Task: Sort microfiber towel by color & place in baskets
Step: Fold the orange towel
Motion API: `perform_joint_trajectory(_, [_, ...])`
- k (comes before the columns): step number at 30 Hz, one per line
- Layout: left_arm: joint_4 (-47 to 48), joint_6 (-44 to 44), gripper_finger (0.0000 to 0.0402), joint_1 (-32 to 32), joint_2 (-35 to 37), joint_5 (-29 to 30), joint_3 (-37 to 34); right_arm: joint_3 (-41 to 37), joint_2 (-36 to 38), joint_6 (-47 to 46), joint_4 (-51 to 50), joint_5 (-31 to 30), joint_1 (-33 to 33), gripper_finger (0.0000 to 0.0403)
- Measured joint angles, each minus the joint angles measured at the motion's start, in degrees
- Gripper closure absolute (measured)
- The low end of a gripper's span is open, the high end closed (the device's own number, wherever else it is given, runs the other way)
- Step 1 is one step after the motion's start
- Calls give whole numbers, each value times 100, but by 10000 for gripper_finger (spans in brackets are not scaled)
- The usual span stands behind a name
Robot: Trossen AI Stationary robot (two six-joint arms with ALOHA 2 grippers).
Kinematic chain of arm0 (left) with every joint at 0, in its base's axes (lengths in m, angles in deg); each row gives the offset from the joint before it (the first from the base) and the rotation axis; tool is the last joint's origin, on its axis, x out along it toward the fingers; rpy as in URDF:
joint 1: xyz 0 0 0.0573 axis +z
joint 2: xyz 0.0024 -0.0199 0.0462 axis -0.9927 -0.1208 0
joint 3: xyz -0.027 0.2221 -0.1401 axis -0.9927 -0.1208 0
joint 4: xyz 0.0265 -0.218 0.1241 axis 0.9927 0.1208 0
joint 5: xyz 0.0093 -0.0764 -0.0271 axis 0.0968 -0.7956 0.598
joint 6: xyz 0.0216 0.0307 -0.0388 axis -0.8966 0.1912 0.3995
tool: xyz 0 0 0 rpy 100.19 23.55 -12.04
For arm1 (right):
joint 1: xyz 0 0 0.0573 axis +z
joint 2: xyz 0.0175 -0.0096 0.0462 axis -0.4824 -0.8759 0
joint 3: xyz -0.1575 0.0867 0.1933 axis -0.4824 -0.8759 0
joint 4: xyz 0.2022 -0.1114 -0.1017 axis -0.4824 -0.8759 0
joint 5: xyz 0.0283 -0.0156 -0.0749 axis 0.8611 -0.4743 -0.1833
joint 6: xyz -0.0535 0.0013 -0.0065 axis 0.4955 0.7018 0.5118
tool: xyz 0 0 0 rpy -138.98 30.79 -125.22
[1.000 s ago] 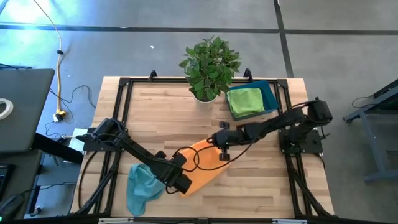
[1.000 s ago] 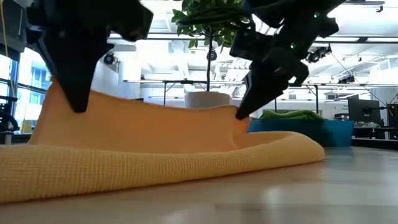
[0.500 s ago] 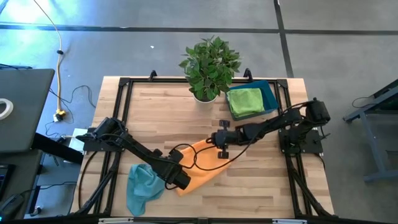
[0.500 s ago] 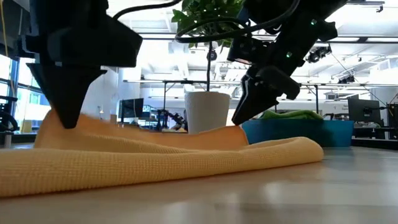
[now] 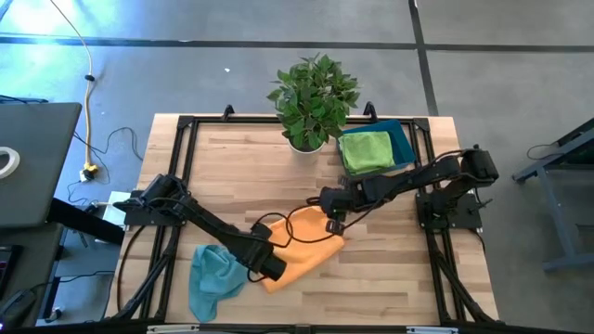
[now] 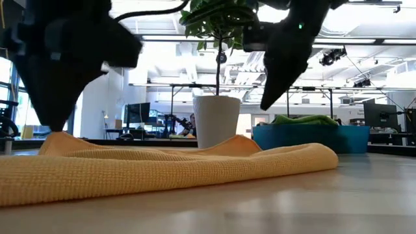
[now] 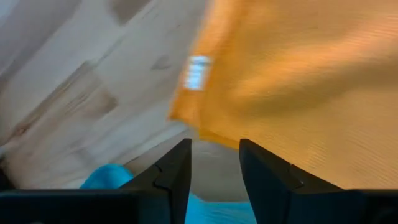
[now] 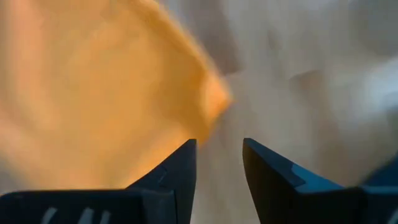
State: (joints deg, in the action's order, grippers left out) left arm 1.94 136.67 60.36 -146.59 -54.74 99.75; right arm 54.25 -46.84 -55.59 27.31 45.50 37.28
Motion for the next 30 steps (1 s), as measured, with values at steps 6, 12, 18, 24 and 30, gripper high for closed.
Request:
perform_joint_trajectory(6, [-191,-685,283,-28,0,-11,517,-58,0,-955,-6,874,437,279])
perform_joint_trajectory(12, [-482,-699,291,-171,2,527,933,-645,-4,-1465,1175,360,1339,279])
perform_joint_trajectory(18, [-1449,-1464,289,-534,-53,1125,931,-846,-21,-1583,1711,-556,1702,279])
perform_joint_trajectory(24, [-1849,-1520,289,-783,-287,1920,926,-848,-230,-1949,1656,-644,1839,279])
perform_joint_trajectory(30, [-2130,-1153,289,-860,-823,1848,926,-848,-614,-2230,1718,-652,2069,279])
